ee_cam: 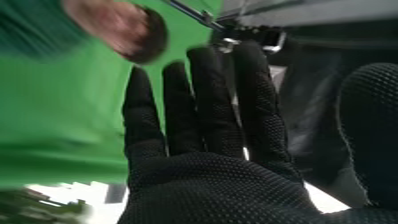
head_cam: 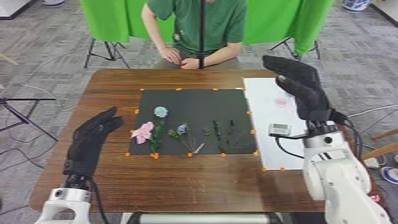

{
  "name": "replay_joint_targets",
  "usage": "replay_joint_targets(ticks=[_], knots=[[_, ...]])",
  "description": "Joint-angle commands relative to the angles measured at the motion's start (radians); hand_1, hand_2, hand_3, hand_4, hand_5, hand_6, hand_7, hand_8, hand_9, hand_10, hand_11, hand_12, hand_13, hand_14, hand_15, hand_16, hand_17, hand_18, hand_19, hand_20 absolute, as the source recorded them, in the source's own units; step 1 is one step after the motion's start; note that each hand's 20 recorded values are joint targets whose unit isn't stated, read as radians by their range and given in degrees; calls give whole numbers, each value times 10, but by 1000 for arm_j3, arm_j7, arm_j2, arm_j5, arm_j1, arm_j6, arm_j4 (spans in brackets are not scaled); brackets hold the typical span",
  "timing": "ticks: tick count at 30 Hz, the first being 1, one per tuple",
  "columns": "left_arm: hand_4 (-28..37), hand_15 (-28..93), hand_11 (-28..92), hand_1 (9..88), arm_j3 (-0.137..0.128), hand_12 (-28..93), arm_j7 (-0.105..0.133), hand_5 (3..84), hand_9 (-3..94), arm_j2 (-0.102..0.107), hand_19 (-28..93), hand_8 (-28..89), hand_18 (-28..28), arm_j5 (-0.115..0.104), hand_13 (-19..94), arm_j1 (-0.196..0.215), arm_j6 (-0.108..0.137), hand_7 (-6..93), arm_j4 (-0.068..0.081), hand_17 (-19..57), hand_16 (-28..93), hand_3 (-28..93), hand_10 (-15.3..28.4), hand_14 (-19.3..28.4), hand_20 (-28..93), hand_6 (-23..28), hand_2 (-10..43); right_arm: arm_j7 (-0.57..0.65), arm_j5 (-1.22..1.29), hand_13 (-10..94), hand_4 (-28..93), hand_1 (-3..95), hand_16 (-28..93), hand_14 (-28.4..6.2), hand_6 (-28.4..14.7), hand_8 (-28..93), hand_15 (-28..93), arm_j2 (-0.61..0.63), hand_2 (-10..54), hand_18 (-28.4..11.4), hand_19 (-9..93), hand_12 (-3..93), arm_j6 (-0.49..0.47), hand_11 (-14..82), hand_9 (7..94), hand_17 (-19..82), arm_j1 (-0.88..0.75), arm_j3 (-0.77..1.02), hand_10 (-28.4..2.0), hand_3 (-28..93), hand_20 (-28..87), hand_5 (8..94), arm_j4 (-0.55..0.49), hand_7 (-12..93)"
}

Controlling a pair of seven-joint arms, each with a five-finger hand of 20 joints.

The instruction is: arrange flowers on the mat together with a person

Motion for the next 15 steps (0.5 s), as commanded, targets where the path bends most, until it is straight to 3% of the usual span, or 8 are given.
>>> replay_joint_targets(ticks=[1,7,15], knots=[[-184,126,186,284,17,161,-6,433,436,-8,52,-58,119,7,335,-21,-28,134,-6,41,53,627,127,165,164,34,-95,55,401,307,-182,107,155,-129,-2,-93,77,-173,21,-131,63,106,-166,46,434,188,-243,93,-146,799,286,439,-70,98],[-183,124,186,284,25,161,0,433,436,0,51,-58,118,11,335,-21,-26,134,-7,41,53,626,126,164,164,34,-95,71,410,296,-182,95,147,-128,-4,-88,75,-320,32,-129,49,104,-184,45,425,184,-315,152,-149,791,282,424,-105,88],[-183,125,187,281,21,161,14,433,436,7,51,-58,118,8,334,-14,-24,133,-17,41,53,630,127,163,164,34,-95,65,364,300,-177,90,142,-129,-5,-86,81,-331,34,-130,46,104,-237,46,429,188,-351,172,-151,791,282,426,-121,87]])
